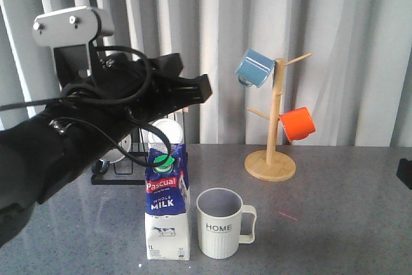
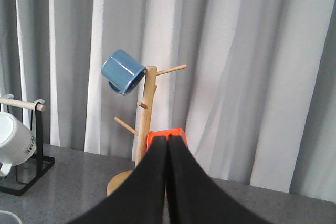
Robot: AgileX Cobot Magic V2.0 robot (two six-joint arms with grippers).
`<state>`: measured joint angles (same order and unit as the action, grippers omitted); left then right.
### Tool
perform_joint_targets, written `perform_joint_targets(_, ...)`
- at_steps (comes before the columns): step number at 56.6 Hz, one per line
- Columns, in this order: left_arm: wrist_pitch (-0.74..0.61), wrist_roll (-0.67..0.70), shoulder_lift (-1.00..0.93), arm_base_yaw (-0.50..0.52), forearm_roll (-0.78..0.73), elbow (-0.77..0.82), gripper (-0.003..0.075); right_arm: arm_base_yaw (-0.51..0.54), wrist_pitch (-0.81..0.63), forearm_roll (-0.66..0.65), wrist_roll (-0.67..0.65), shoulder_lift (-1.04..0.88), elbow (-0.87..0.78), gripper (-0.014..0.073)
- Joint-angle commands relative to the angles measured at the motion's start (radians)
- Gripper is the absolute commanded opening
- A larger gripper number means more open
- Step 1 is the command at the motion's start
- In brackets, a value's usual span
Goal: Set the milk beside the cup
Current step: 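Open the left gripper and lift it away from the carton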
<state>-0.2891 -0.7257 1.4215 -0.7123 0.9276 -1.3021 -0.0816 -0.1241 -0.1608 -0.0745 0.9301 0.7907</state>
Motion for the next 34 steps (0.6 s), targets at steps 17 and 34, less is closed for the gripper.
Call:
perform_joint_targets(17,0.345,0.744,-0.059,-0.047,-0.928,0.022,-0.0007,0.005,-0.069,-0.008,0.01,-0.008,0.032,-0.0008)
perform_joint_targets(34,0.391,1.003,-0.326,0.084,-1.145,0.364,-0.0007,0.005,-0.069,-0.008,0.01,-0.008,0.032,-0.0008)
